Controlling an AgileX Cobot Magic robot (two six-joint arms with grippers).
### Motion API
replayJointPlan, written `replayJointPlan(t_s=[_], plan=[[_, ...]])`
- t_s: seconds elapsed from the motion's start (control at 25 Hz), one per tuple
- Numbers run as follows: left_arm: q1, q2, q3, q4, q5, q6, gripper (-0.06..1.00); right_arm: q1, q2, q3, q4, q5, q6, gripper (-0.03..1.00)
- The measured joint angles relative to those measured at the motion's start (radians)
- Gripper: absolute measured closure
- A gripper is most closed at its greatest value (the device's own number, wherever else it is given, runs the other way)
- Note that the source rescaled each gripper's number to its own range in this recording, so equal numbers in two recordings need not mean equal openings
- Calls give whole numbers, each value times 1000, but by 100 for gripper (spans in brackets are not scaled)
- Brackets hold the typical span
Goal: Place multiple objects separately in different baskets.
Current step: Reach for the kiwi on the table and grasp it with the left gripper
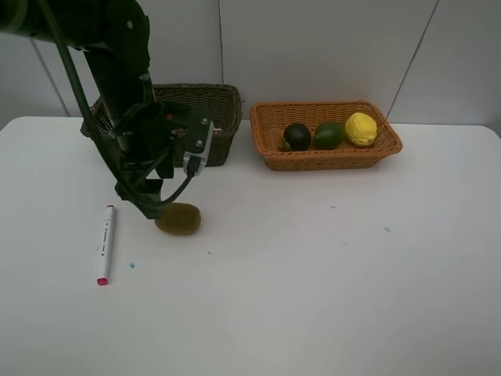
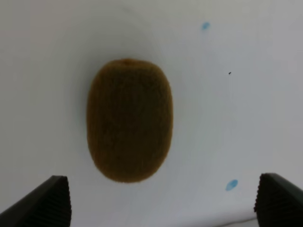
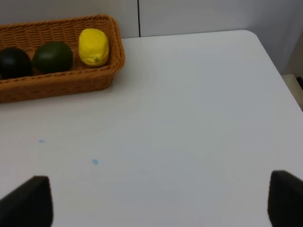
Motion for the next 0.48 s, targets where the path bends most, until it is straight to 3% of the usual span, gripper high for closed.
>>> replayJointPlan(t_s=[0.48], plan=[[-26,105,4,20,-115,46,-5,0,0,0,0,0,0,-2]])
